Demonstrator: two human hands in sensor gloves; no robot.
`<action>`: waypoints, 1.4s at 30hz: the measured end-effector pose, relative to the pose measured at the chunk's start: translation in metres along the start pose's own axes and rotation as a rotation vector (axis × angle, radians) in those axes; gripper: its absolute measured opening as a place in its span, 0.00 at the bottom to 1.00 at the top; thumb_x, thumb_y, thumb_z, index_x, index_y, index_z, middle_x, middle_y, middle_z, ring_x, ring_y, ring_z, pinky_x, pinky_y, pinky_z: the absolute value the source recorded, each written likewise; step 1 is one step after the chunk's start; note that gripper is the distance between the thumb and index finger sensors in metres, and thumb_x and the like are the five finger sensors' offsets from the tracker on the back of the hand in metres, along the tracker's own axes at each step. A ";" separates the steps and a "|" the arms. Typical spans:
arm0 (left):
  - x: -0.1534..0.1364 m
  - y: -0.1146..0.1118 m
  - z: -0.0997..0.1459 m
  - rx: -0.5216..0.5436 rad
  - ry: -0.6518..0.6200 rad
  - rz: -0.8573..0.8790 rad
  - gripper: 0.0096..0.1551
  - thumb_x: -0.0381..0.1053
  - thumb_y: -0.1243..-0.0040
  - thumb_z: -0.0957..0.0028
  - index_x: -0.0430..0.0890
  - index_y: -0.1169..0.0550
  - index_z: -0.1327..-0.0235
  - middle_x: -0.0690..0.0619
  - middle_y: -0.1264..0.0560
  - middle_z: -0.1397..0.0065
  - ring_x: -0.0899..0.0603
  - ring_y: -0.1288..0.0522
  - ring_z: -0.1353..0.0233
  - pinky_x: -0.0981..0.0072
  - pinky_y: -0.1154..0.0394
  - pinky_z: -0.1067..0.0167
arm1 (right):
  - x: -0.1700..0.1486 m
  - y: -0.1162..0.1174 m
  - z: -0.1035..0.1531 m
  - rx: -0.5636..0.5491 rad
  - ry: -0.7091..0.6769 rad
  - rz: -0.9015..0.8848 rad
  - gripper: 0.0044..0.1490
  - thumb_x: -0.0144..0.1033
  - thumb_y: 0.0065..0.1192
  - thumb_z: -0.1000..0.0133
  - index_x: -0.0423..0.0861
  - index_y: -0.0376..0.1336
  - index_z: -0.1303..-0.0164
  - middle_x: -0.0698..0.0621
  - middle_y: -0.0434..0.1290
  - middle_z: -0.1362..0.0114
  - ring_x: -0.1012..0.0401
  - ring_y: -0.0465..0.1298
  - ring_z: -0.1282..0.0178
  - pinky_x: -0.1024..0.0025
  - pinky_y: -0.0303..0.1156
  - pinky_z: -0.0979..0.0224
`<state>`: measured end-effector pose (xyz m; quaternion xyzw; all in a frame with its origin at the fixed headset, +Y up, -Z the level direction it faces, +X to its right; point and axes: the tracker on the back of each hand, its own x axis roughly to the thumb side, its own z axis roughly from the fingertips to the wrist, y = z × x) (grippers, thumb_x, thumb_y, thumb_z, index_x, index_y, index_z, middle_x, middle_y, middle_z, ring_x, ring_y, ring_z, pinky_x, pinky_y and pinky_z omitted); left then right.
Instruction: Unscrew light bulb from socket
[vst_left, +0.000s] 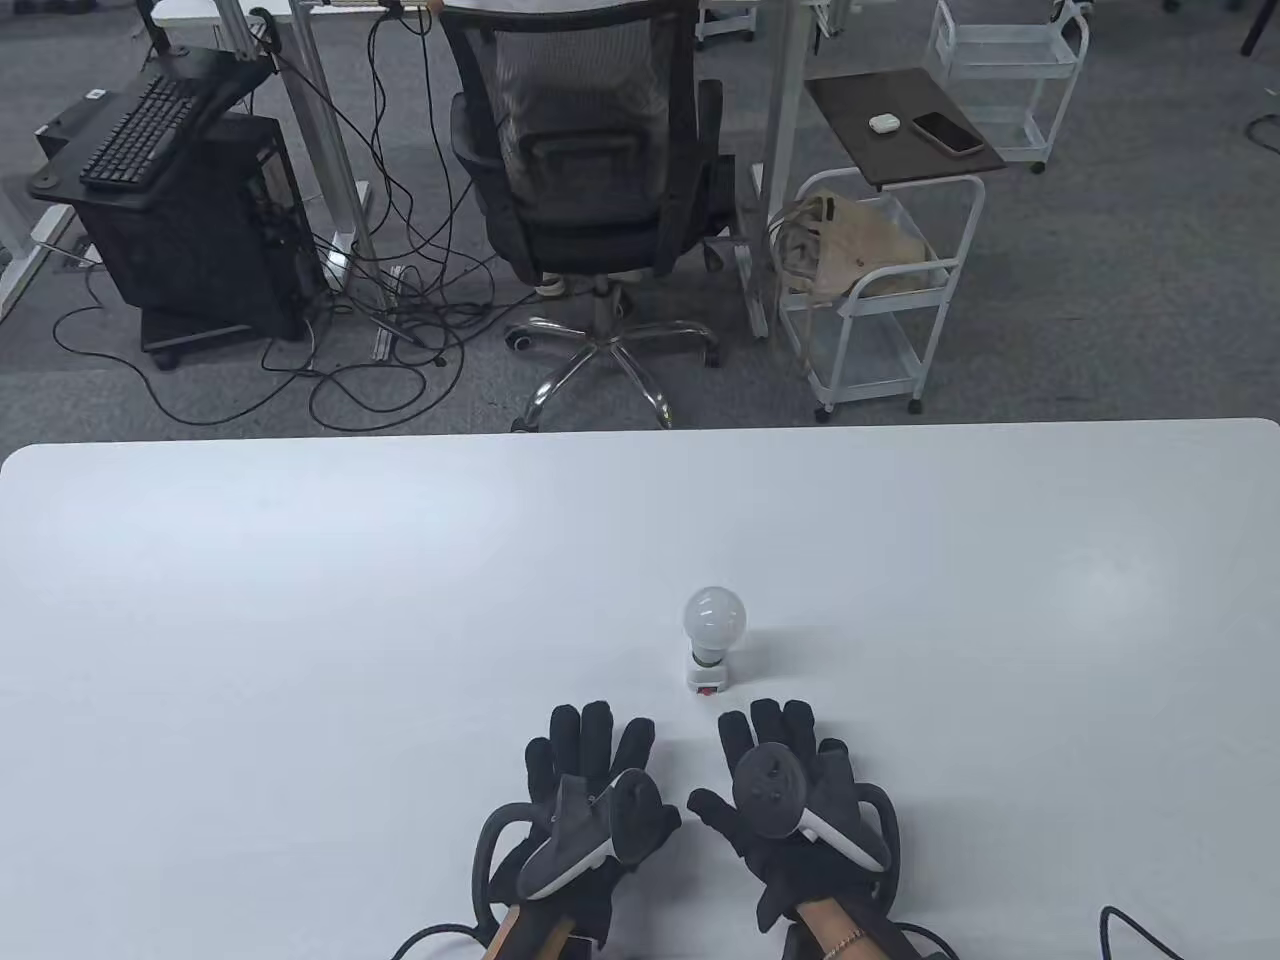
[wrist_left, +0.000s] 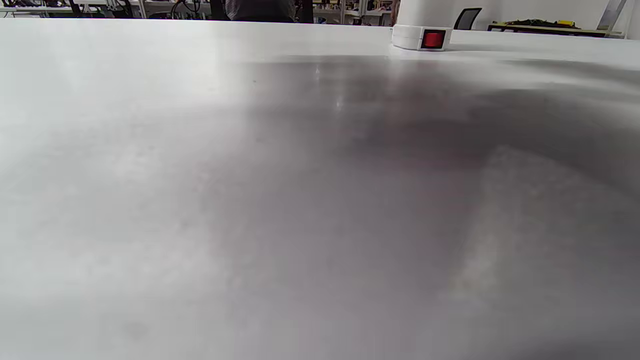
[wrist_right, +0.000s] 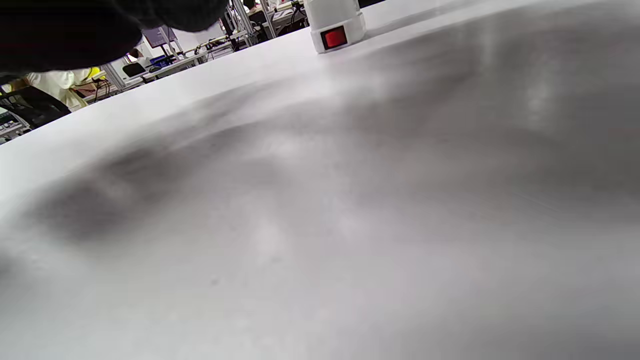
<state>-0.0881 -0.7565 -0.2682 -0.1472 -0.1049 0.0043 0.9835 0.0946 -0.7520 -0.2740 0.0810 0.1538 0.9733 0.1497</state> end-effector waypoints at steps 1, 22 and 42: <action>0.000 0.000 0.000 0.000 -0.001 0.002 0.49 0.74 0.63 0.37 0.56 0.62 0.11 0.42 0.70 0.07 0.32 0.72 0.15 0.37 0.67 0.20 | 0.000 0.000 0.000 0.006 0.001 0.001 0.51 0.63 0.43 0.32 0.48 0.32 0.10 0.40 0.29 0.10 0.41 0.25 0.16 0.35 0.30 0.23; -0.003 0.001 0.001 0.023 -0.001 0.018 0.50 0.74 0.63 0.37 0.57 0.64 0.12 0.42 0.70 0.07 0.32 0.72 0.15 0.37 0.67 0.20 | -0.019 -0.012 -0.020 -0.054 0.067 -0.220 0.58 0.65 0.48 0.36 0.42 0.34 0.10 0.34 0.37 0.09 0.36 0.33 0.15 0.33 0.35 0.23; -0.006 -0.004 -0.003 -0.013 0.008 0.032 0.50 0.74 0.63 0.37 0.57 0.64 0.12 0.42 0.69 0.07 0.32 0.72 0.15 0.37 0.66 0.20 | -0.014 -0.002 -0.108 -0.018 0.344 -0.551 0.65 0.64 0.54 0.37 0.48 0.20 0.16 0.38 0.20 0.15 0.39 0.19 0.21 0.38 0.20 0.30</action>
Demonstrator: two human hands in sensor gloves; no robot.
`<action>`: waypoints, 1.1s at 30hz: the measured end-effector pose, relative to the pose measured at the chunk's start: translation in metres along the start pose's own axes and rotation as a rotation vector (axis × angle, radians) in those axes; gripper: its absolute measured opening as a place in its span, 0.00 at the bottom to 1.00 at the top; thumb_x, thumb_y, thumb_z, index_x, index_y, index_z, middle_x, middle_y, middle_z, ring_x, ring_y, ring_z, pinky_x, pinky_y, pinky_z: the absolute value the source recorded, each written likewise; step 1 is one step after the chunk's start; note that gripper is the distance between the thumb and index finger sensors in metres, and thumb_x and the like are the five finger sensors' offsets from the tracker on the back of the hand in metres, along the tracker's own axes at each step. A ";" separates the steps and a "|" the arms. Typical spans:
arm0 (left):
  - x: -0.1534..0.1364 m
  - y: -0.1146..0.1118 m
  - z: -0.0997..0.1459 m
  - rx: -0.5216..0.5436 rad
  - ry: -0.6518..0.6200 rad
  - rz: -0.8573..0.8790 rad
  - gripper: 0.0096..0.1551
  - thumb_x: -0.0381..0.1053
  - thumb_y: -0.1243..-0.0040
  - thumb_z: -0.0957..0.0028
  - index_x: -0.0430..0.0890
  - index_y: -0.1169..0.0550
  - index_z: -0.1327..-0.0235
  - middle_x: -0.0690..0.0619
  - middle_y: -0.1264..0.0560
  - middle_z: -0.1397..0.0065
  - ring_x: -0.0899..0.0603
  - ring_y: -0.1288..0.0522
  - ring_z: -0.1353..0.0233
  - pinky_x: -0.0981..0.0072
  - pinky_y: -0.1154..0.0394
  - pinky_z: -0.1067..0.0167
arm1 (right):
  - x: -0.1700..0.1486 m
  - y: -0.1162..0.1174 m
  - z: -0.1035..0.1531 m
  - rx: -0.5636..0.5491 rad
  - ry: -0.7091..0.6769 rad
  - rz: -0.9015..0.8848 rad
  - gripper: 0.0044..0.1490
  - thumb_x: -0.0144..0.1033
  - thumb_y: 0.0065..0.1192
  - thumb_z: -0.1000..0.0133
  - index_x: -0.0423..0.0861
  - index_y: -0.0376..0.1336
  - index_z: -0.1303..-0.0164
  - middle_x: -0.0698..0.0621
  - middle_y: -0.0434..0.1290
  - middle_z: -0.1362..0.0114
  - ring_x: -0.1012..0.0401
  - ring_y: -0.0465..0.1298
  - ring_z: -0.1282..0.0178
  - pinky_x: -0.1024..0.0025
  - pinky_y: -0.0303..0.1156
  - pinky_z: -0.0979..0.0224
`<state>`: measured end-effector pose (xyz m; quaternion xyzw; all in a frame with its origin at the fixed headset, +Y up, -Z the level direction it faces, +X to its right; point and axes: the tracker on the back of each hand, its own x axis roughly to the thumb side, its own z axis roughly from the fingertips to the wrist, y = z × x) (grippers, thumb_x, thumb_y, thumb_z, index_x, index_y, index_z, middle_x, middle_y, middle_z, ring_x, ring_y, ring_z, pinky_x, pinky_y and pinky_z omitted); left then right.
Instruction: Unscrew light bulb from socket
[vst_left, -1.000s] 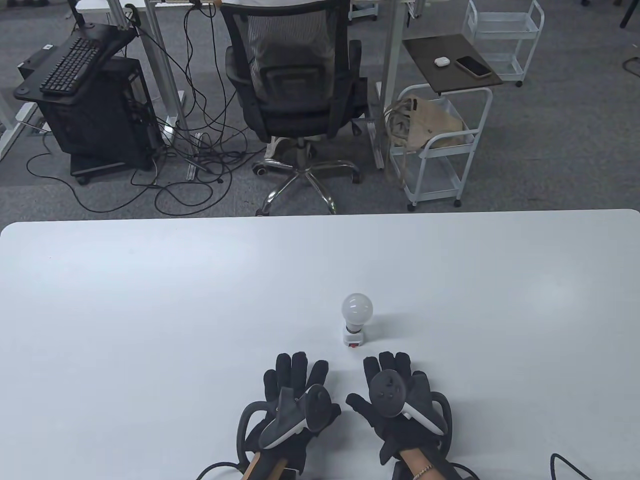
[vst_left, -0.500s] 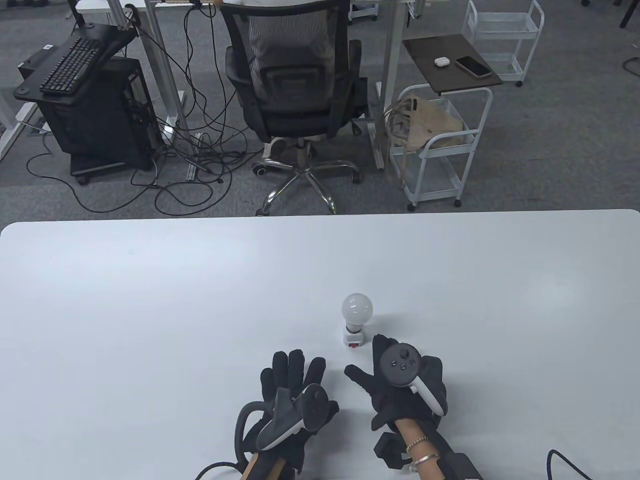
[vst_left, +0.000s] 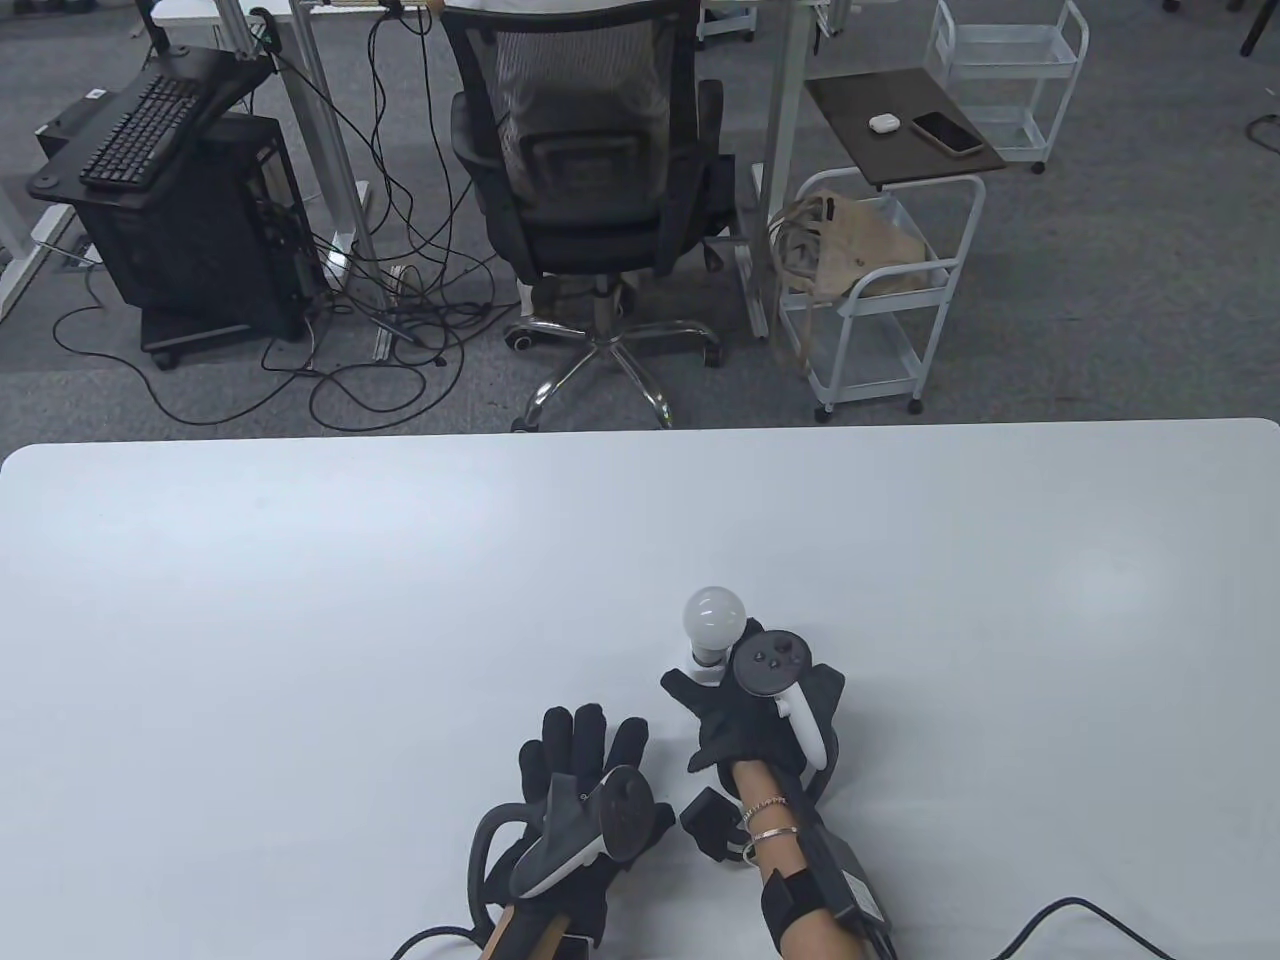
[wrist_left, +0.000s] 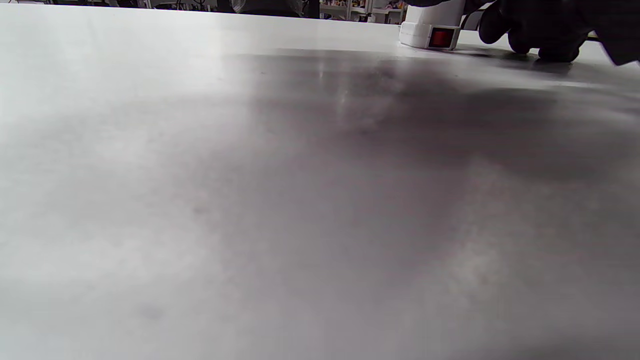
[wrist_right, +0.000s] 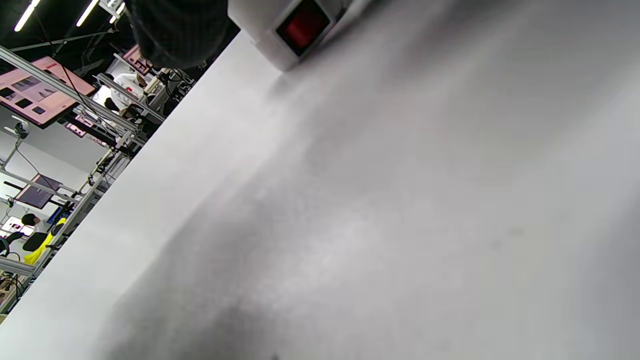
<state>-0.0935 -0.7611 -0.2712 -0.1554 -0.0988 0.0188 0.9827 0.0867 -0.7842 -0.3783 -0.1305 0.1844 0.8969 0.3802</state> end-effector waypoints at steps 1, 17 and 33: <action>0.000 0.000 0.000 -0.003 0.000 0.001 0.50 0.74 0.63 0.37 0.57 0.64 0.11 0.42 0.69 0.07 0.32 0.72 0.15 0.37 0.66 0.20 | 0.000 0.001 -0.001 0.002 0.003 0.004 0.64 0.64 0.54 0.36 0.48 0.20 0.16 0.38 0.19 0.15 0.39 0.19 0.21 0.38 0.20 0.30; 0.000 -0.003 -0.001 -0.028 -0.007 0.002 0.50 0.74 0.63 0.37 0.57 0.64 0.11 0.42 0.69 0.06 0.31 0.72 0.15 0.37 0.66 0.20 | -0.001 -0.006 0.002 -0.061 -0.016 -0.035 0.49 0.51 0.60 0.34 0.47 0.38 0.14 0.39 0.30 0.12 0.41 0.25 0.16 0.39 0.23 0.25; -0.008 0.007 0.005 0.026 -0.052 0.148 0.49 0.73 0.61 0.37 0.57 0.62 0.11 0.42 0.67 0.06 0.31 0.70 0.15 0.38 0.64 0.19 | -0.012 -0.040 0.074 -0.222 -0.445 0.168 0.48 0.45 0.67 0.41 0.34 0.48 0.22 0.32 0.67 0.24 0.42 0.76 0.33 0.48 0.71 0.30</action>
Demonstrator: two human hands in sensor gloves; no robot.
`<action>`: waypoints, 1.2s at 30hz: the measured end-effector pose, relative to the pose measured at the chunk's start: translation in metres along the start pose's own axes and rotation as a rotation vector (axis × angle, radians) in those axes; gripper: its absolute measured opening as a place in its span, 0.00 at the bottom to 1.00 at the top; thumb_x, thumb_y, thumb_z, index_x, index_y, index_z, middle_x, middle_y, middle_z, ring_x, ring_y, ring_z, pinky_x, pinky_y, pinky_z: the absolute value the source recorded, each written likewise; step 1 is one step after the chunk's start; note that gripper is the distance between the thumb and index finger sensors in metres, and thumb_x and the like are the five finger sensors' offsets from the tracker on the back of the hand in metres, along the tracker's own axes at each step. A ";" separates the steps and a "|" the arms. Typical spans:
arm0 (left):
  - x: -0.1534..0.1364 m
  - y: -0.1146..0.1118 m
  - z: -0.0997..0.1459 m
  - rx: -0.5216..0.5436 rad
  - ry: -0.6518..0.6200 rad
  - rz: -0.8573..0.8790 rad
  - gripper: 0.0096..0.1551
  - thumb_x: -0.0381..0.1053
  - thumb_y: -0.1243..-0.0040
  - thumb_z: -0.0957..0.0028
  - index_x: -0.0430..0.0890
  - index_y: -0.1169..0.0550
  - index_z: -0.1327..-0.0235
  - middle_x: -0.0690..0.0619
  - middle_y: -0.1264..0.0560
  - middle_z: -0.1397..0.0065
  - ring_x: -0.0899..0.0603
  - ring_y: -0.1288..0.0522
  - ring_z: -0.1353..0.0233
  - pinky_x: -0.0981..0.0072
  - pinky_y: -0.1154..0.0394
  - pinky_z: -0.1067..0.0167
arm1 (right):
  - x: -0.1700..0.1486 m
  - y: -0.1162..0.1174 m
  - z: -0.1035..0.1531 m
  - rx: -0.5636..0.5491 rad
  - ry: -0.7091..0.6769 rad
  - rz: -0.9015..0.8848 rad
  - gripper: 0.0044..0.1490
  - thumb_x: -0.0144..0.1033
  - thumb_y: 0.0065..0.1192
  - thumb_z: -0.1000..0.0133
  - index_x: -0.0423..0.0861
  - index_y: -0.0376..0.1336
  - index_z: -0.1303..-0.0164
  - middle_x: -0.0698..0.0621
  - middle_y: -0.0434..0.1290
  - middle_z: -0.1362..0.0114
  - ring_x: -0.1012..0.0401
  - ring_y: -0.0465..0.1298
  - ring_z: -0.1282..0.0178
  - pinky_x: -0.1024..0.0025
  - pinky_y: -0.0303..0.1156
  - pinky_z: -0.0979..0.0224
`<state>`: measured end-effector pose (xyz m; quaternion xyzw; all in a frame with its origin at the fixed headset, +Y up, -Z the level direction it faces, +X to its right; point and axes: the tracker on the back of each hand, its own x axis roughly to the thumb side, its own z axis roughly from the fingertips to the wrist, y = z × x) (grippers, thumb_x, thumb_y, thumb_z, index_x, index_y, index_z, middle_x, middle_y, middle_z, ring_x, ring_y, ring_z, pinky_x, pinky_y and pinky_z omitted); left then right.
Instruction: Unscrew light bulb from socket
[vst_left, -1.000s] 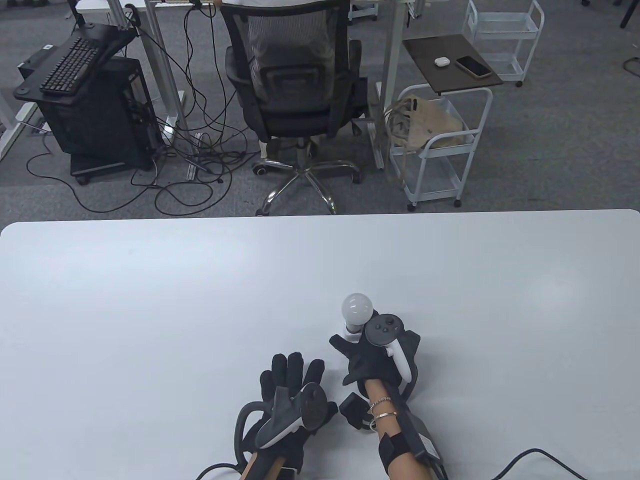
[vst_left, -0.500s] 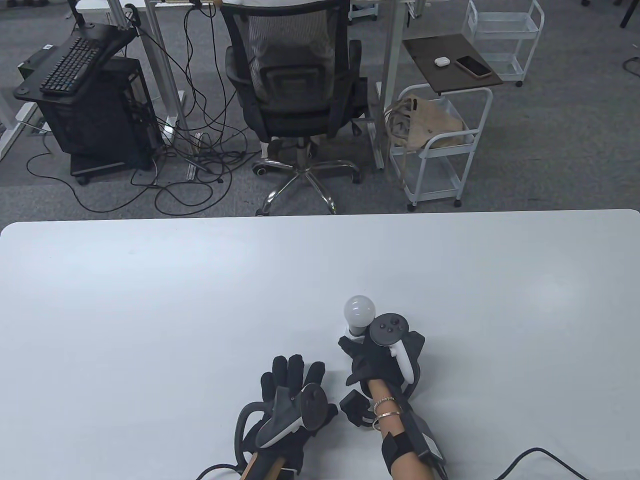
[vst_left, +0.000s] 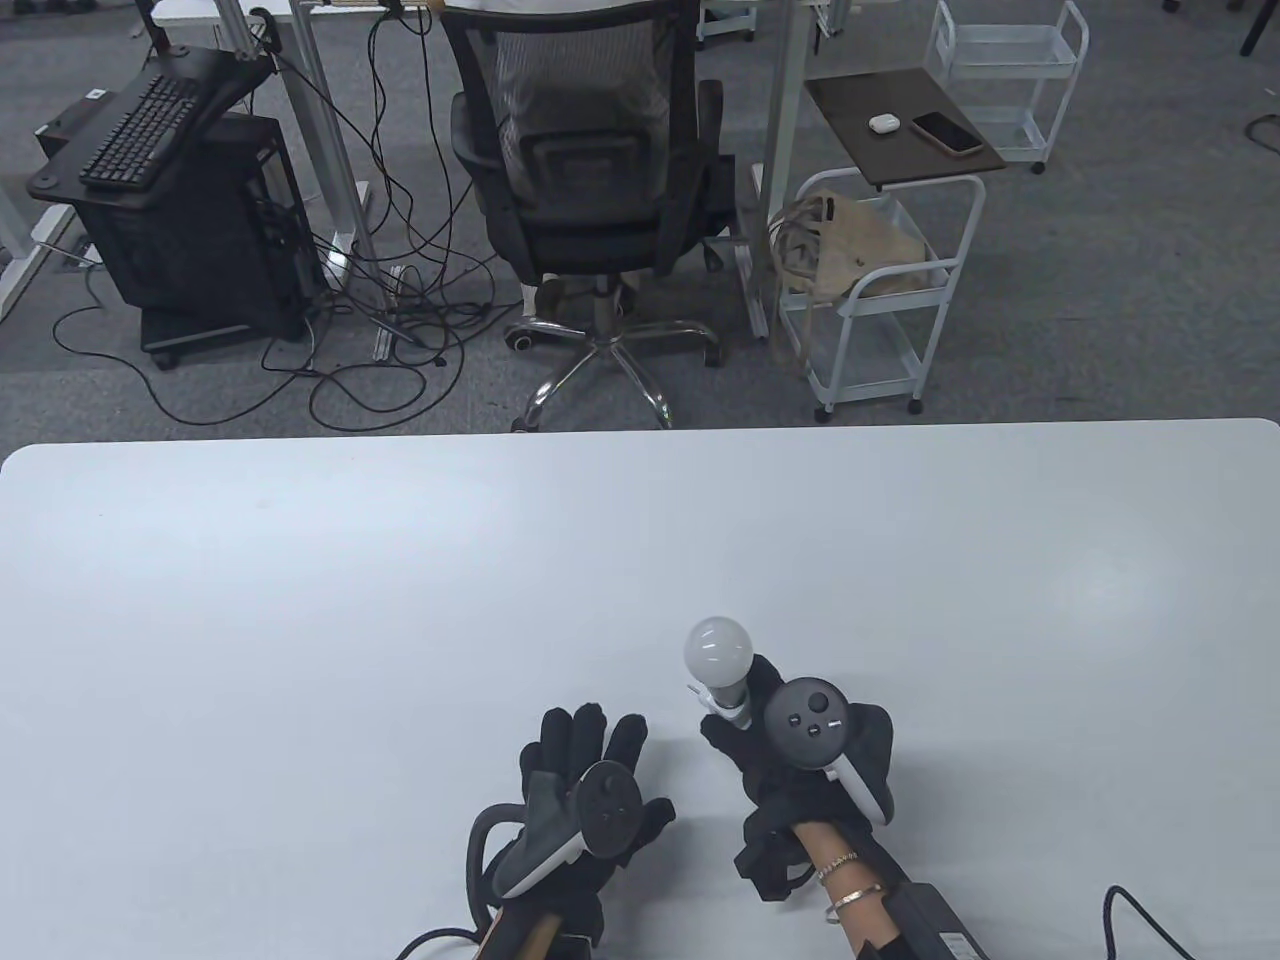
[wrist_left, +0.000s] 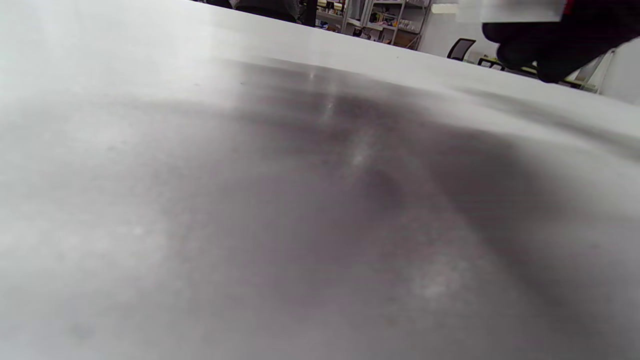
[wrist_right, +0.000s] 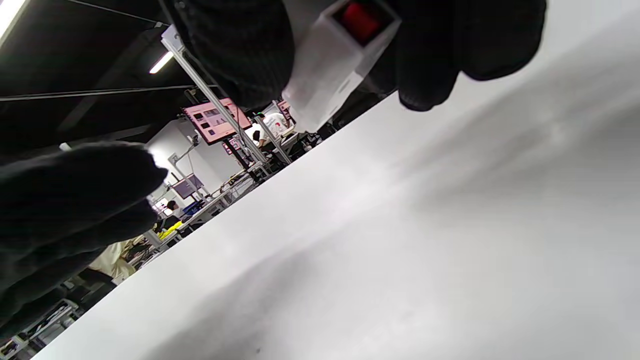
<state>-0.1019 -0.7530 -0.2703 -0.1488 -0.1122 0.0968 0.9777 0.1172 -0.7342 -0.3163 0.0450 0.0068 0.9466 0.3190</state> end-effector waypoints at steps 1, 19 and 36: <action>-0.001 0.001 0.000 0.009 -0.001 0.021 0.49 0.73 0.61 0.37 0.56 0.61 0.11 0.41 0.65 0.06 0.31 0.69 0.14 0.38 0.64 0.19 | -0.003 -0.005 0.006 -0.006 -0.006 0.018 0.47 0.46 0.67 0.41 0.35 0.49 0.22 0.32 0.68 0.24 0.42 0.76 0.33 0.49 0.72 0.31; 0.003 0.011 0.007 0.198 -0.177 0.225 0.55 0.64 0.43 0.39 0.67 0.69 0.23 0.50 0.65 0.07 0.39 0.50 0.09 0.47 0.43 0.14 | -0.018 -0.021 0.035 0.148 -0.207 0.210 0.46 0.37 0.71 0.42 0.45 0.52 0.16 0.38 0.55 0.17 0.41 0.61 0.23 0.43 0.58 0.20; 0.013 0.001 0.007 0.269 -0.201 0.130 0.43 0.56 0.40 0.36 0.57 0.51 0.17 0.39 0.45 0.10 0.34 0.38 0.16 0.56 0.33 0.18 | -0.004 -0.014 0.041 0.122 -0.360 0.175 0.45 0.39 0.74 0.45 0.43 0.56 0.19 0.41 0.63 0.20 0.45 0.68 0.26 0.48 0.65 0.22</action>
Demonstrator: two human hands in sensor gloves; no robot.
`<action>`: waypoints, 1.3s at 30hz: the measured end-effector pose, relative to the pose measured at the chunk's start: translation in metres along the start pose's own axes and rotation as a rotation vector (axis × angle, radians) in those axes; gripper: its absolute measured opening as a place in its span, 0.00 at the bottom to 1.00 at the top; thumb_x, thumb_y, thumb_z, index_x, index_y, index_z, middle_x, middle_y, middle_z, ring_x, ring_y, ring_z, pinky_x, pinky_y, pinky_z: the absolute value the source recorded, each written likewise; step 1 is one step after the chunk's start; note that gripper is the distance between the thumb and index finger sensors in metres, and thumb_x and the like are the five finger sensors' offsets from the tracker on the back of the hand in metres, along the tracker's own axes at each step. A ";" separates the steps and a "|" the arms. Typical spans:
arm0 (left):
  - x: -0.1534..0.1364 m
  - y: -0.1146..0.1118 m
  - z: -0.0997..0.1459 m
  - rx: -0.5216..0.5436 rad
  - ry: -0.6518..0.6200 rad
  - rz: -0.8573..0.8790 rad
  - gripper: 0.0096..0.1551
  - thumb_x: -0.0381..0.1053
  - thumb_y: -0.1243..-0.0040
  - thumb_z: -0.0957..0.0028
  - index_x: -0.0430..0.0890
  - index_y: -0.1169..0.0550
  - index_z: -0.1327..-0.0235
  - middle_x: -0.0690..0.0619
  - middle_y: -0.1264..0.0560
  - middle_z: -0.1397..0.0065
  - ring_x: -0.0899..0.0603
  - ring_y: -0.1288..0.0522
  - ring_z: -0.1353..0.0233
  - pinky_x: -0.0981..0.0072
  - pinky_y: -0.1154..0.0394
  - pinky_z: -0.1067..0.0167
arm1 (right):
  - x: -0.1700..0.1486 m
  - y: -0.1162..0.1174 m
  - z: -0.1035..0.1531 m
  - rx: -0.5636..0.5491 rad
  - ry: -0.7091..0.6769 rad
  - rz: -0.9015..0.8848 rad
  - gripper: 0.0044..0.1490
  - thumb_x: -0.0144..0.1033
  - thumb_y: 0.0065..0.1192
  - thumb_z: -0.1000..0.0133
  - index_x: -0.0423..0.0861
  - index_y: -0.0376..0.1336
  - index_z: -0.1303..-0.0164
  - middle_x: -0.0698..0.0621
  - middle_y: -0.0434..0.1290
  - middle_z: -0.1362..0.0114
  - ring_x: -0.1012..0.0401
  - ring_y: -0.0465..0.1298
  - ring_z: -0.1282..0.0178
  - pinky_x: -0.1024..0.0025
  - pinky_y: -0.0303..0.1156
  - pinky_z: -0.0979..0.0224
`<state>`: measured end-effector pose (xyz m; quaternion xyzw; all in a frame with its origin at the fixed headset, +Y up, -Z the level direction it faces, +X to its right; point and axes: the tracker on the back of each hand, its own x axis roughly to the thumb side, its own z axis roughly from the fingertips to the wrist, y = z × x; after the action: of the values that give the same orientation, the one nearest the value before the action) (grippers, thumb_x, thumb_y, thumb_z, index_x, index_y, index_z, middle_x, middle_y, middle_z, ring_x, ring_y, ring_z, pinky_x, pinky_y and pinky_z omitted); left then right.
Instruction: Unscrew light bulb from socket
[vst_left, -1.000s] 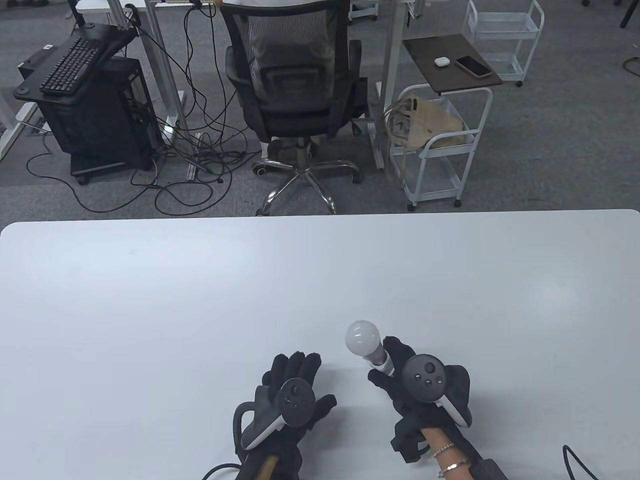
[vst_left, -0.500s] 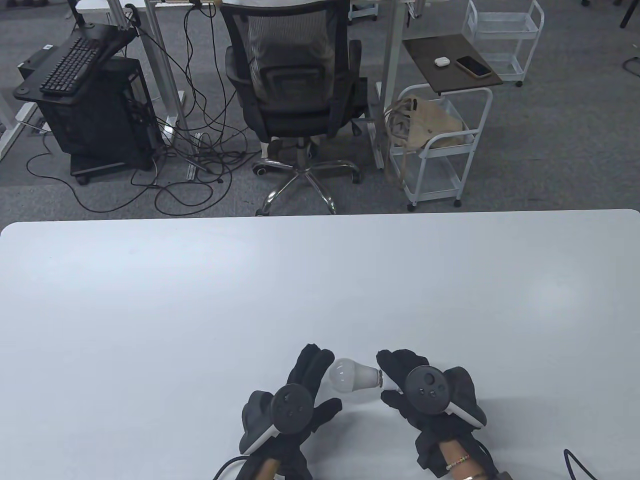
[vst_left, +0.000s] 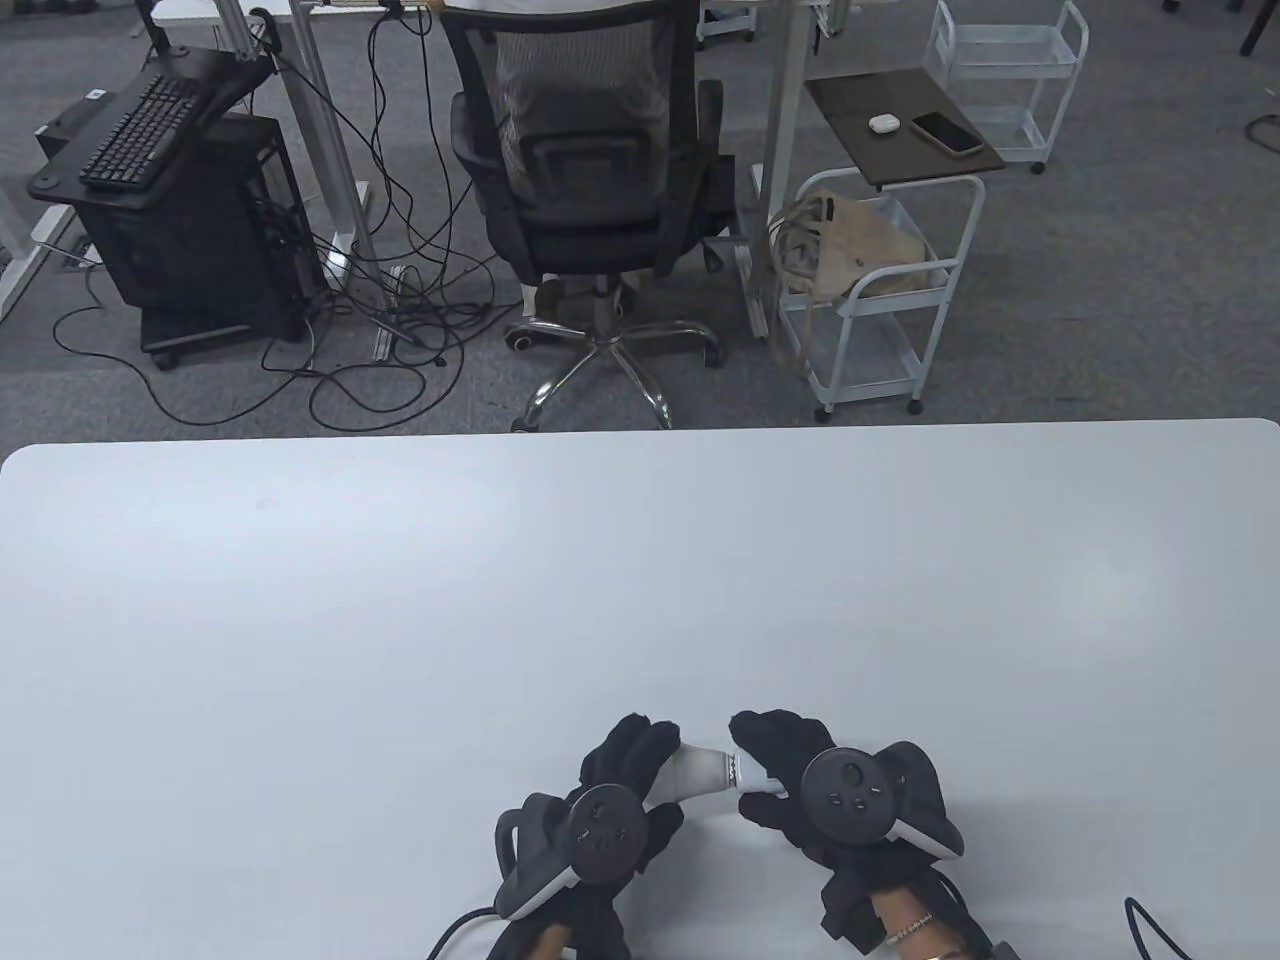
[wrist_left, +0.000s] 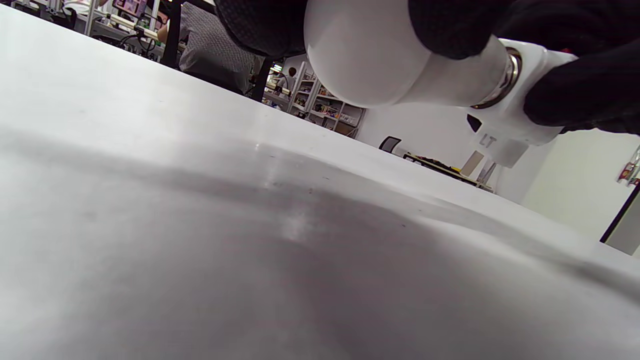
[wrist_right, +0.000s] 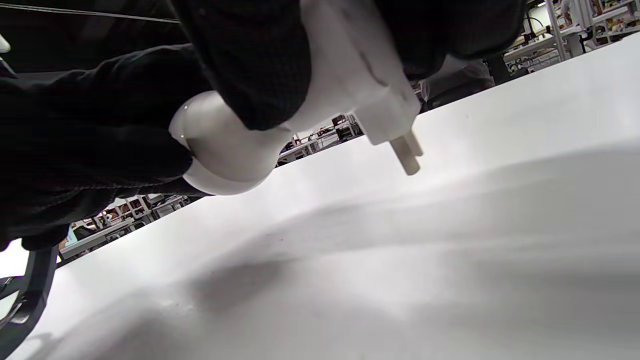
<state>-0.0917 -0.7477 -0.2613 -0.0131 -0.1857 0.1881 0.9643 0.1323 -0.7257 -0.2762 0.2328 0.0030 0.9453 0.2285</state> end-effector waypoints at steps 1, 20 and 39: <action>-0.001 0.001 0.000 0.009 -0.007 0.004 0.43 0.56 0.40 0.36 0.56 0.51 0.17 0.39 0.46 0.10 0.34 0.38 0.16 0.56 0.33 0.18 | 0.001 0.000 0.001 -0.009 -0.006 -0.005 0.45 0.39 0.74 0.45 0.42 0.56 0.19 0.41 0.63 0.21 0.45 0.68 0.26 0.48 0.66 0.22; -0.015 0.014 0.001 0.001 -0.008 0.201 0.46 0.62 0.39 0.39 0.49 0.45 0.14 0.39 0.39 0.13 0.36 0.34 0.18 0.61 0.29 0.21 | -0.004 -0.008 0.004 -0.014 -0.070 -0.116 0.45 0.40 0.73 0.44 0.41 0.56 0.19 0.40 0.62 0.21 0.44 0.69 0.27 0.49 0.68 0.24; -0.023 0.009 -0.003 -0.116 0.025 0.385 0.50 0.63 0.39 0.40 0.56 0.52 0.13 0.41 0.40 0.11 0.41 0.30 0.18 0.63 0.27 0.22 | -0.007 -0.002 0.001 -0.036 -0.056 -0.116 0.45 0.39 0.72 0.44 0.44 0.54 0.18 0.41 0.60 0.19 0.45 0.67 0.25 0.50 0.67 0.22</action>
<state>-0.1134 -0.7477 -0.2727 -0.1063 -0.1784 0.3581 0.9103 0.1393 -0.7268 -0.2787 0.2544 -0.0068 0.9235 0.2871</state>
